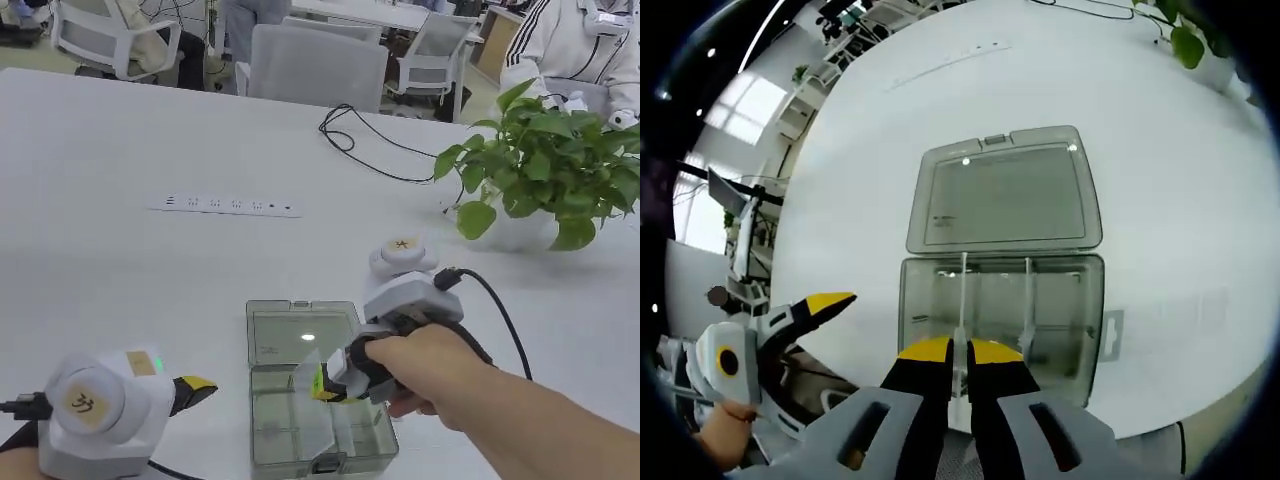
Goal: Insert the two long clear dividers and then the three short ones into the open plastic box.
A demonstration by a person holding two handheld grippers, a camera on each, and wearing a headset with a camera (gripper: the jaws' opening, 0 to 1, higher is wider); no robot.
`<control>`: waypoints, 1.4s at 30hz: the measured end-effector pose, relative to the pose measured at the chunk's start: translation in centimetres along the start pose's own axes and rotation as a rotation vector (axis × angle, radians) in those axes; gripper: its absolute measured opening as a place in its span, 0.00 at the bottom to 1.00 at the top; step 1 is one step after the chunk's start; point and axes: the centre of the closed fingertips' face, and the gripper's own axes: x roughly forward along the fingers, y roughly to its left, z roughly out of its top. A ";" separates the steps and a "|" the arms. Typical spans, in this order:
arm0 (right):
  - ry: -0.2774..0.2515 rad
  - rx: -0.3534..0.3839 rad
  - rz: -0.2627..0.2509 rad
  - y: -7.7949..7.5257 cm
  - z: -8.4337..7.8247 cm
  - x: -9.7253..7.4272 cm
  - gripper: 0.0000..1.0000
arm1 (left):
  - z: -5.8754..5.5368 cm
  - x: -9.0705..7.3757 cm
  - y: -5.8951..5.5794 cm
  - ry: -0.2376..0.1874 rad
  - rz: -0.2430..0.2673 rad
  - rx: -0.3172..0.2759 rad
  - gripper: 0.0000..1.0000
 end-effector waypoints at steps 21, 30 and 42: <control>0.003 -0.046 -0.032 -0.2 -0.1 0.8 0.07 | 0.2 0.0 -0.2 -0.017 -0.003 -0.014 0.95; 0.006 -0.118 -0.063 0.2 -0.1 0.9 0.07 | 0.3 0.0 0.0 -0.022 -0.001 -0.015 0.94; 0.029 -0.220 -0.099 0.5 -0.1 1.2 0.07 | 0.0 -0.1 0.2 -0.018 0.002 -0.023 0.94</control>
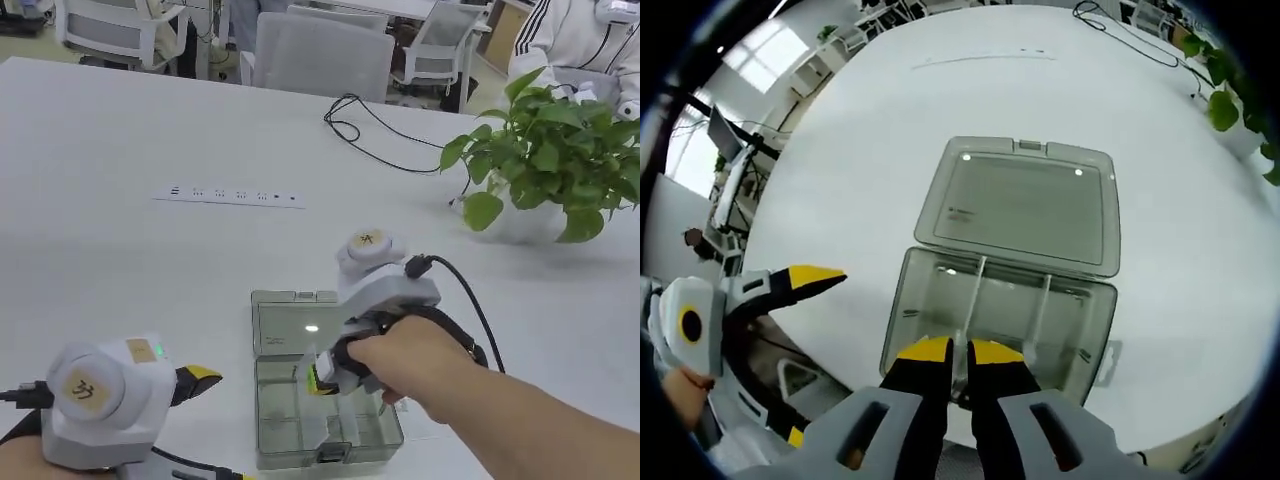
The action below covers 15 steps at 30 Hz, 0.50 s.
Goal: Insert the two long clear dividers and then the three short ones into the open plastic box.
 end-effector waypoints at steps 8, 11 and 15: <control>0.008 -0.062 -0.005 0.6 0.0 0.6 0.08 | 0.0 0.1 0.1 -0.003 0.000 -0.002 0.94; 0.010 -0.077 -0.003 0.5 -0.1 0.9 0.08 | -0.1 0.1 0.1 -0.002 0.000 -0.003 0.94; 0.010 -0.074 0.009 0.4 -0.2 1.4 0.09 | -0.1 0.0 0.2 0.000 0.002 -0.003 0.95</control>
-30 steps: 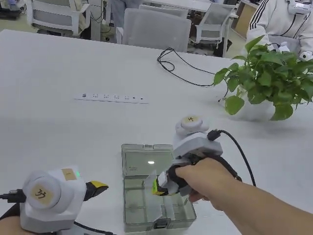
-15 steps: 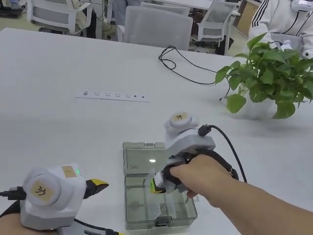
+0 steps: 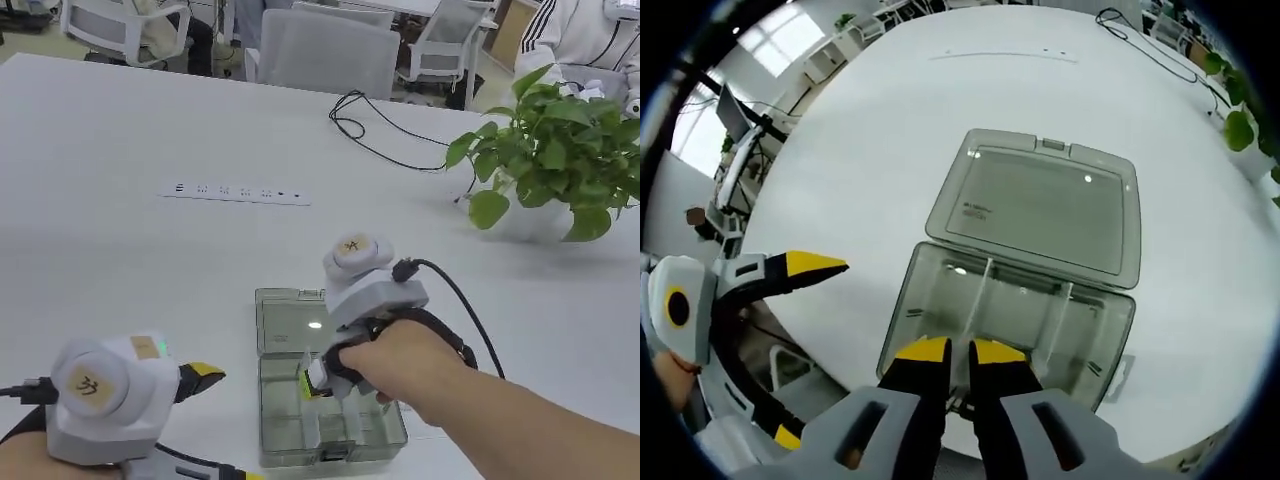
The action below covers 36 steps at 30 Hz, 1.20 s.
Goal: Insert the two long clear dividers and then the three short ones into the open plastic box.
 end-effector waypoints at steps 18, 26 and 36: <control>-0.025 0.012 0.056 -0.2 -0.6 1.1 0.11 | 0.2 -0.1 0.0 -0.002 0.009 -0.001 0.95; -0.040 0.031 0.070 -0.2 -0.6 1.2 0.10 | 0.4 -0.1 0.0 -0.004 0.015 -0.002 0.95; -0.124 0.037 0.141 -0.4 0.0 -0.2 0.14 | 0.6 -0.3 0.3 -0.015 0.024 -0.005 0.96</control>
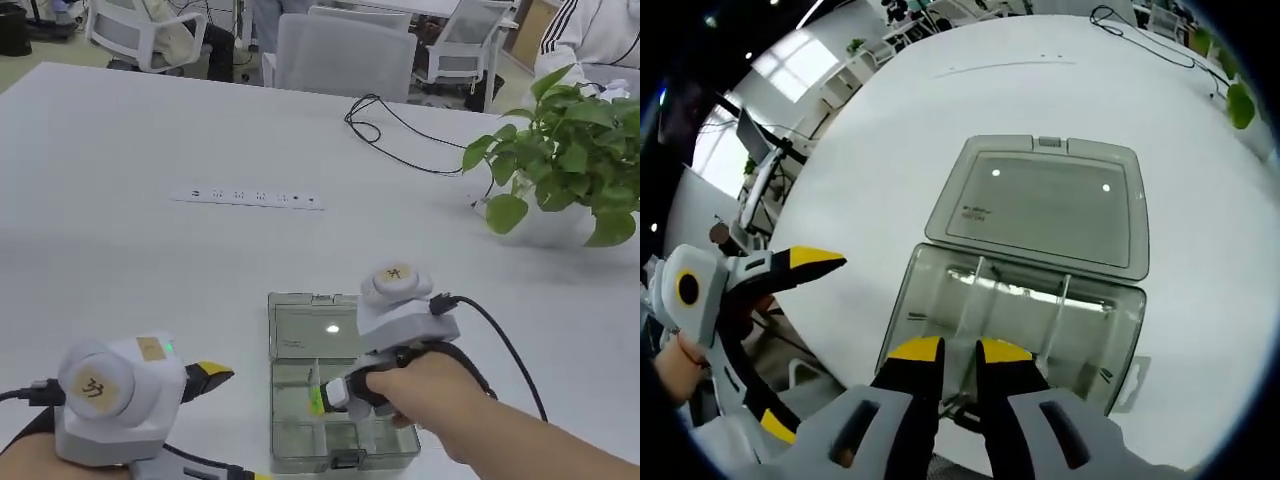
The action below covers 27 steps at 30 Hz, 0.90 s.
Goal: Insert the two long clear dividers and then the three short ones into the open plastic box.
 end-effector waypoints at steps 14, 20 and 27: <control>-0.181 -0.140 0.132 -0.2 3.1 -4.2 0.35 | 0.2 -0.1 0.4 -0.008 0.018 -0.006 1.00; -0.218 -0.251 0.179 -0.1 3.7 -6.1 0.40 | 0.3 -0.1 0.5 -0.006 0.021 0.007 1.00; -0.235 -0.402 0.200 -0.7 3.5 -7.9 0.48 | 0.4 -0.1 0.8 -0.001 0.034 0.015 1.00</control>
